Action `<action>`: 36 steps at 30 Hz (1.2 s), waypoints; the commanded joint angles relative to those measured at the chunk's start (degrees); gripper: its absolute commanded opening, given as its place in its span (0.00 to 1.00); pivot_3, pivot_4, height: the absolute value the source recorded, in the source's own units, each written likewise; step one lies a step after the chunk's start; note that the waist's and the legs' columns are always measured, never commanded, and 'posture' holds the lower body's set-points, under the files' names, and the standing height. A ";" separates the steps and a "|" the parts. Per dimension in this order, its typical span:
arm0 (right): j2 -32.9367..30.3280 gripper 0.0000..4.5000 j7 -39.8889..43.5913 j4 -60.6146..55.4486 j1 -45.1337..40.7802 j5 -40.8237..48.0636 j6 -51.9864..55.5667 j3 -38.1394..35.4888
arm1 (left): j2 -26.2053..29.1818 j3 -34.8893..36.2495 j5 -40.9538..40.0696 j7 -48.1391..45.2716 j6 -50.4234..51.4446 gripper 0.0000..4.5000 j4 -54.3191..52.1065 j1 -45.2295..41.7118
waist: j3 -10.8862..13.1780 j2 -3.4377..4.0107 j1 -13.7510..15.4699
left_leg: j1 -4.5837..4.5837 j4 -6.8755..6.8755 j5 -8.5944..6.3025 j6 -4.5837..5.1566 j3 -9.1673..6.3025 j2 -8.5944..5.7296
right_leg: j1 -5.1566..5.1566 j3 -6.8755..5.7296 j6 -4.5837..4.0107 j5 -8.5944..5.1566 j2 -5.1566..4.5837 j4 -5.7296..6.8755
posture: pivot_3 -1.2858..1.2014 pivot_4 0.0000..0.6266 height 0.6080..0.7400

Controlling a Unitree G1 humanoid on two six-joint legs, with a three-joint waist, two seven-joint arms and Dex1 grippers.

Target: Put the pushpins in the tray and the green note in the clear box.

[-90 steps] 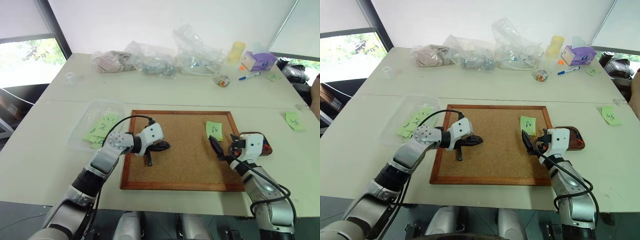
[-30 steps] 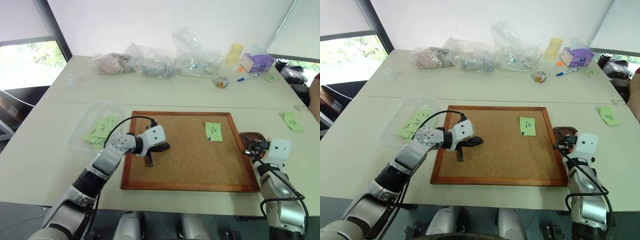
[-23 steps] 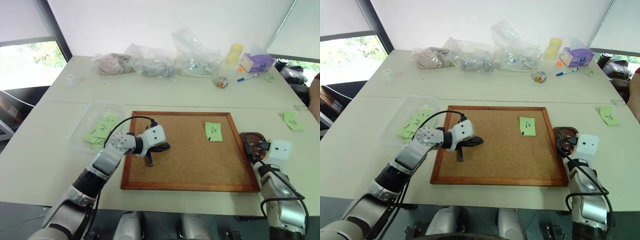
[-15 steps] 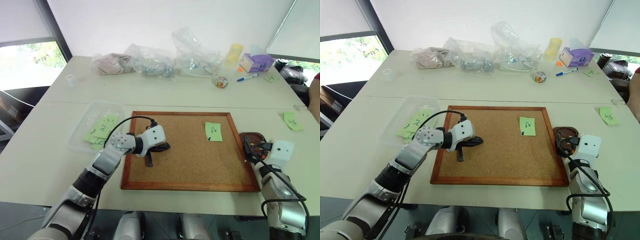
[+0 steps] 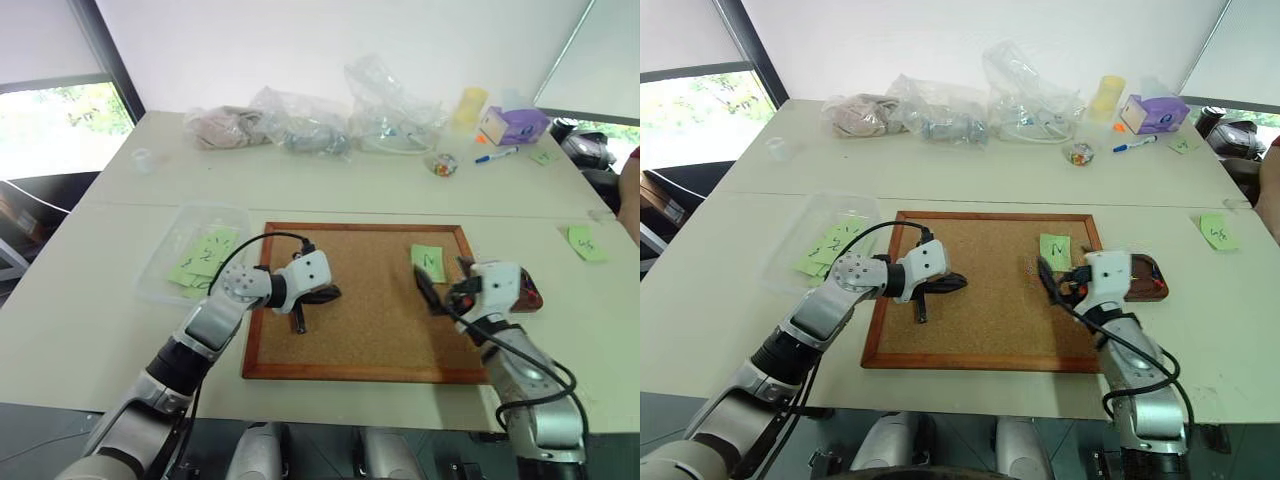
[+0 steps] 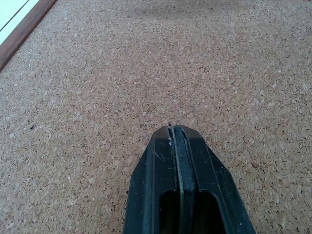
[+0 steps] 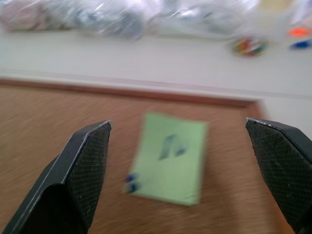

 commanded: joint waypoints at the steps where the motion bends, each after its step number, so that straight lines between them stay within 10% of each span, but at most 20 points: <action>1: 0.26 0.99 0.91 0.64 0.20 -0.34 -0.34 1.25 | 0.50 -1.60 2.62 0.95 1.41 0.00 3.39 0.78 | 0.00 -0.01 -0.01 | -0.01 0.00 0.00 0.00 -0.01 0.00 | 0.00 0.00 0.00 0.00 -0.02 0.00 | 0.52 0.24 0.98; 10: 0.04 0.99 1.80 4.42 -0.78 -0.31 0.82 1.73 | 0.47 -1.46 2.55 1.12 1.70 0.00 3.13 0.90 | 0.00 0.00 -0.13 | -0.10 -0.11 -0.02 -0.04 -0.02 0.00 | -0.11 -0.07 -0.04 0.00 -0.26 -0.02 | 0.52 0.24 0.98; 13: 0.31 0.82 1.55 5.45 -1.70 -0.20 1.29 1.59 | 0.63 -1.62 2.67 1.09 1.56 0.00 2.97 1.20 | 0.00 -0.01 -0.20 | -0.11 -0.12 -0.10 -0.18 -0.02 0.00 | -0.12 -0.09 -0.06 0.00 -0.32 -0.03 | 0.52 0.24 0.98; 20: 0.44 0.03 1.84 5.74 -1.65 0.00 1.59 2.09 | 0.71 -1.81 2.88 1.22 1.57 0.00 2.60 1.51 | -0.01 0.00 -0.26 | -0.16 -0.17 -0.13 -0.23 -0.02 0.01 | -0.14 -0.13 -0.08 0.00 -0.38 -0.13 | 0.52 0.24 0.98; 36: 0.76 0.01 0.38 -0.38 -0.48 0.39 -3.03 -1.40 | 1.42 1.05 -0.15 0.06 2.25 0.00 1.78 1.64 | -0.10 -0.04 -0.15 | -0.32 -0.89 -0.06 -0.22 0.10 0.01 | -0.32 -0.33 -0.46 0.24 -0.48 -0.81 | 0.52 0.24 0.98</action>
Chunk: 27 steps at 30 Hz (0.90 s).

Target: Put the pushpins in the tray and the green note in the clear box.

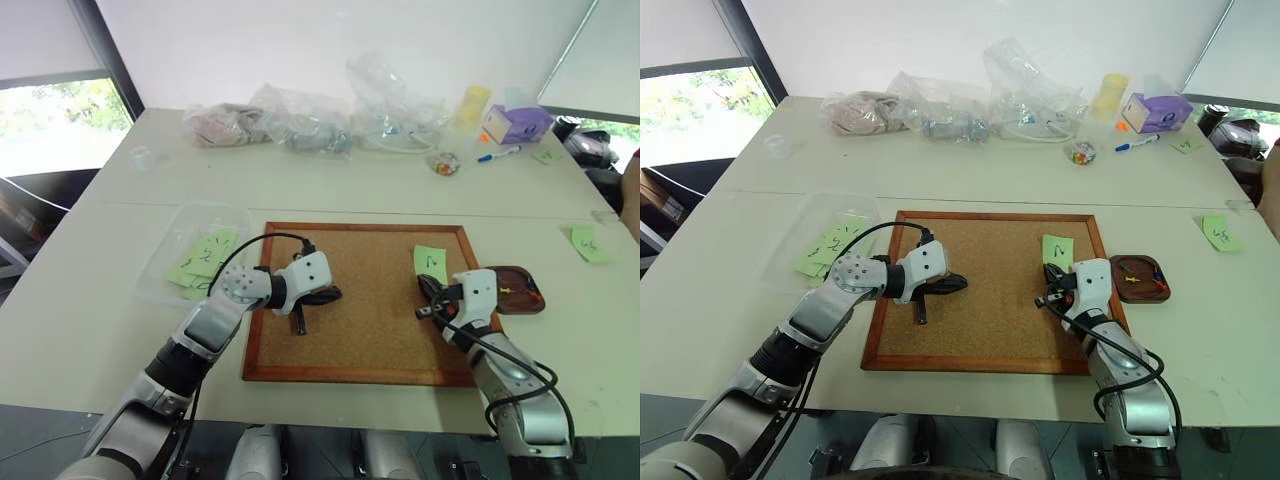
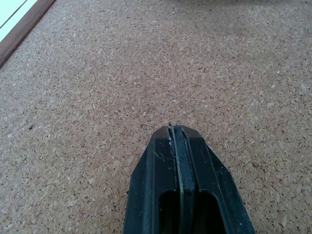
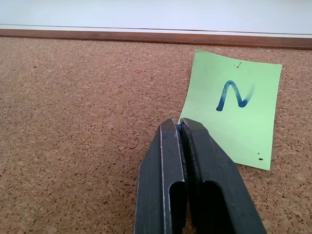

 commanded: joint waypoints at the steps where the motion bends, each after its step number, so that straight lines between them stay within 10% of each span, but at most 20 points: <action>1: 0.38 0.01 -0.80 -6.03 -0.26 0.67 -3.51 -2.40 | 1.16 1.02 0.30 0.35 2.46 0.00 2.55 1.20 | 0.03 0.05 -0.01 | -0.02 0.00 0.07 0.11 0.01 0.00 | -0.02 0.00 0.00 0.00 0.00 0.00 | 0.52 0.24 0.98; 13: -0.13 0.01 -1.62 -12.41 1.34 0.91 -1.87 -3.56 | -1.09 11.14 -14.16 -2.43 13.71 0.00 0.12 -2.52 | 0.17 0.03 -0.24 | -0.07 0.00 0.13 0.20 0.10 0.02 | -0.15 -0.02 0.01 0.00 0.14 0.01 | 0.52 0.24 0.98; 23: -4.19 0.00 -0.70 -17.69 -0.28 1.43 1.26 -5.05 | -9.76 23.79 -31.12 -2.98 29.60 0.99 13.94 -20.44 | 0.43 -0.18 0.34 | -0.27 0.08 0.21 0.31 0.09 -0.36 | -0.19 -0.09 0.55 -0.04 0.50 0.02 | 0.52 0.24 0.98; 27: -5.41 0.00 -0.68 -19.21 -1.58 1.22 2.43 -4.86 | -15.78 25.79 -32.06 1.33 32.46 1.00 23.41 -27.12 | 0.61 -0.46 0.25 | -0.31 0.08 0.21 0.32 0.02 -0.51 | -0.19 -0.07 0.87 -0.04 0.49 0.03 | 0.52 0.24 0.98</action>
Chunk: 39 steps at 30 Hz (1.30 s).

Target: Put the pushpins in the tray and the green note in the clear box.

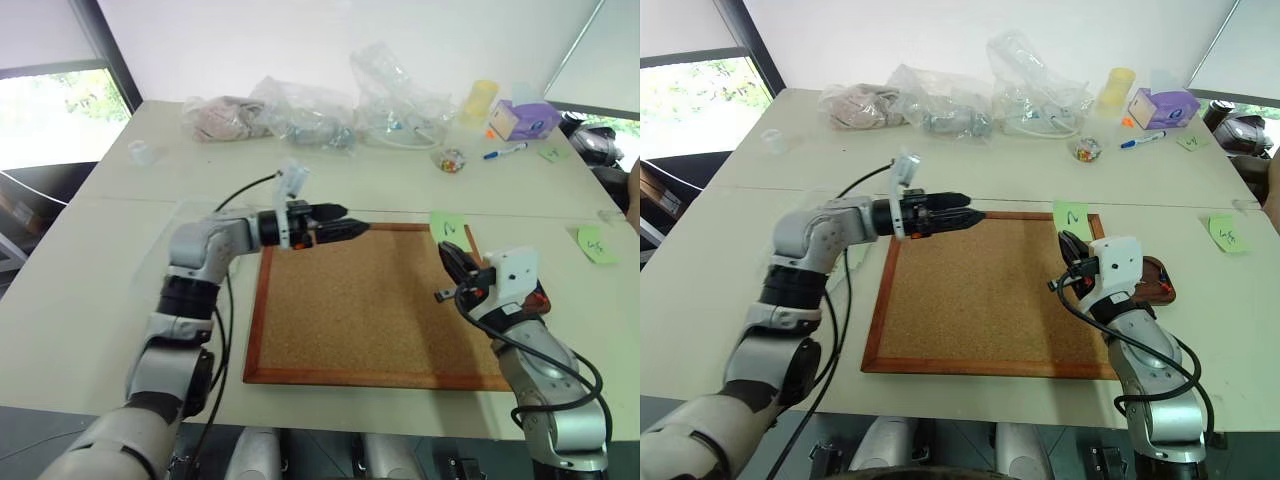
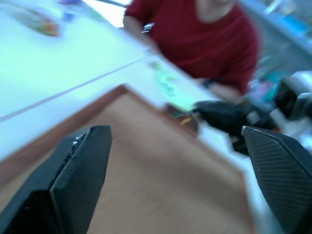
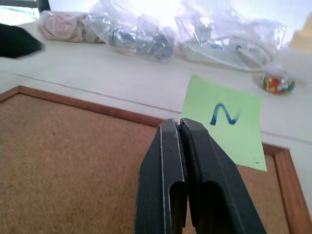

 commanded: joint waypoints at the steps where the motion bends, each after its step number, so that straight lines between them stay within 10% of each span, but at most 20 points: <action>1: -1.16 0.00 -0.08 -4.36 -1.37 0.27 0.78 -0.64 | -4.30 2.99 -2.41 3.04 2.82 1.00 8.14 -6.45 | 0.06 -0.07 -0.05 | 0.00 0.00 0.00 0.00 -0.04 -0.02 | 0.00 0.00 0.12 0.01 0.01 0.01 | 0.52 0.24 0.98; 14: -1.37 0.00 -2.01 -11.17 -1.92 -2.36 4.56 3.08 | -16.58 7.71 -0.18 5.18 -8.91 1.00 36.34 -18.78 | 0.12 -0.12 0.11 | -0.06 -0.03 0.00 -0.01 -0.15 -0.08 | -0.07 -0.01 0.18 -0.01 0.05 0.02 | 0.52 0.24 0.98; 25: -0.69 0.00 -3.07 -12.92 -1.05 -3.93 5.07 4.06 | -18.26 8.67 2.85 5.13 -12.62 0.02 40.73 -20.37 | 0.12 -0.12 -0.02 | -0.13 -0.01 0.01 0.00 -0.33 -0.23 | -0.09 -0.01 0.19 -0.01 -0.01 0.03 | 0.52 0.24 0.98; 39: 6.01 0.00 -10.31 -14.82 -4.22 -1.12 4.60 -3.49 | -15.29 7.69 7.56 3.29 -16.51 0.02 38.06 -18.49 | 0.11 -0.10 0.01 | -0.14 0.01 0.02 -0.02 -0.35 -0.25 | -0.09 -0.02 0.22 0.01 -0.01 0.07 | 0.52 0.24 0.98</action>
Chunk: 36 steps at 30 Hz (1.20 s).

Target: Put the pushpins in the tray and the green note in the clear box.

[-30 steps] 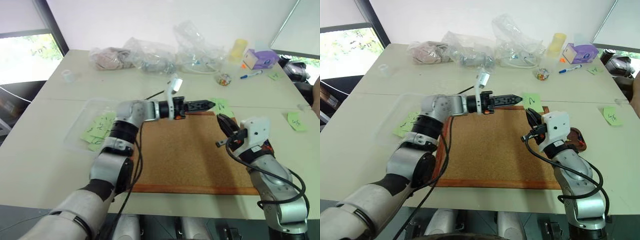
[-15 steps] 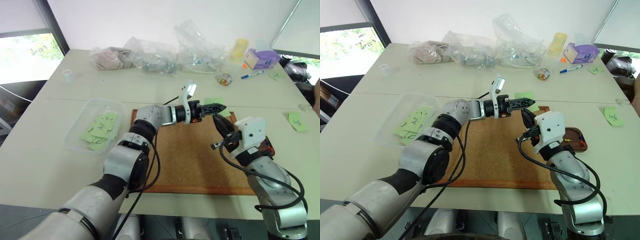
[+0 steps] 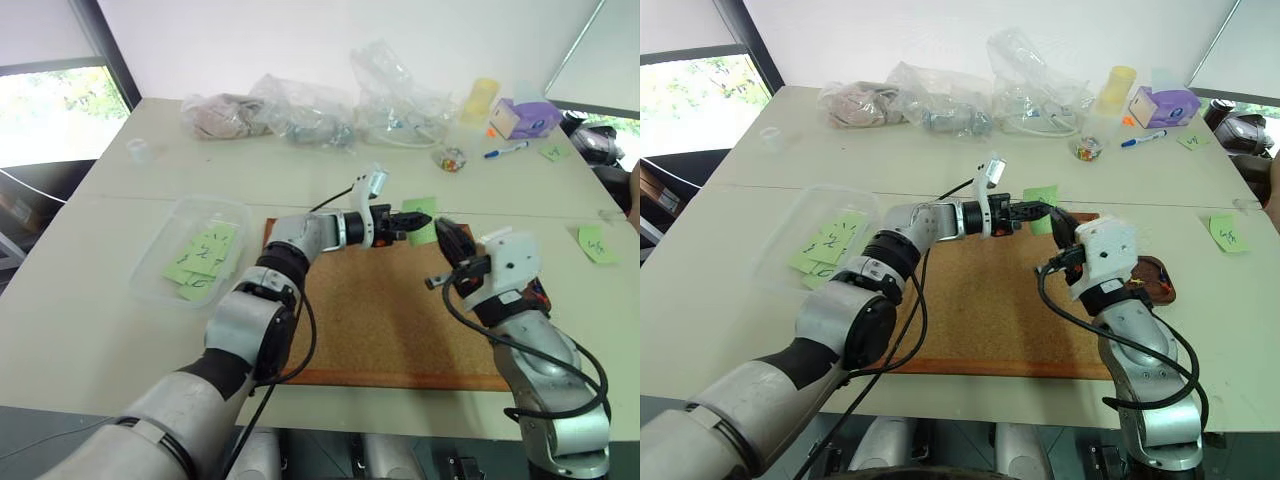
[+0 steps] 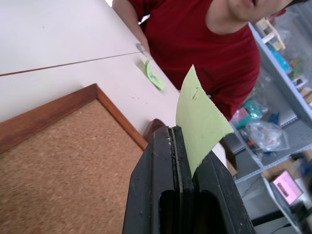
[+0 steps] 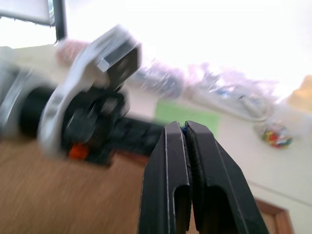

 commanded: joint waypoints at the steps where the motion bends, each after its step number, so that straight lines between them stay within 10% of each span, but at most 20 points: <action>1: 2.23 0.00 -2.28 -2.31 0.72 3.17 -0.50 -5.19 | 2.43 1.98 -2.15 -1.33 3.08 0.02 -5.43 -1.11 | 0.00 0.00 0.00 | 0.00 0.00 0.00 0.00 0.00 0.00 | 0.00 0.00 0.01 0.01 0.00 0.00 | 0.52 0.24 0.98; 19: -1.28 0.00 -5.02 12.76 8.48 5.16 5.41 -17.39 | 25.68 5.94 -16.04 8.01 36.73 0.02 -55.59 9.04 | 0.00 0.07 0.05 | 0.28 0.01 0.18 -0.29 -0.06 0.05 | 0.18 0.04 0.09 0.04 -0.03 0.37 | 0.52 0.24 0.98; 29: -3.20 0.00 -2.67 21.77 4.34 6.27 5.83 -17.53 | 34.57 -10.97 -12.50 -0.29 29.15 0.02 -67.24 19.61 | -0.01 0.10 -0.40 | 0.50 0.01 0.32 -0.48 0.03 0.04 | 0.07 0.20 0.07 0.02 0.04 0.84 | 0.52 0.24 0.98; 36: -4.21 0.64 -2.39 22.62 3.83 6.43 7.30 -17.38 | 40.08 -19.66 -6.45 -6.02 19.25 0.00 -68.41 21.97 | -0.01 0.11 -0.22 | 0.48 0.00 0.33 -0.46 0.04 0.03 | 0.06 0.22 0.06 0.01 0.04 0.83 | 0.52 0.24 0.98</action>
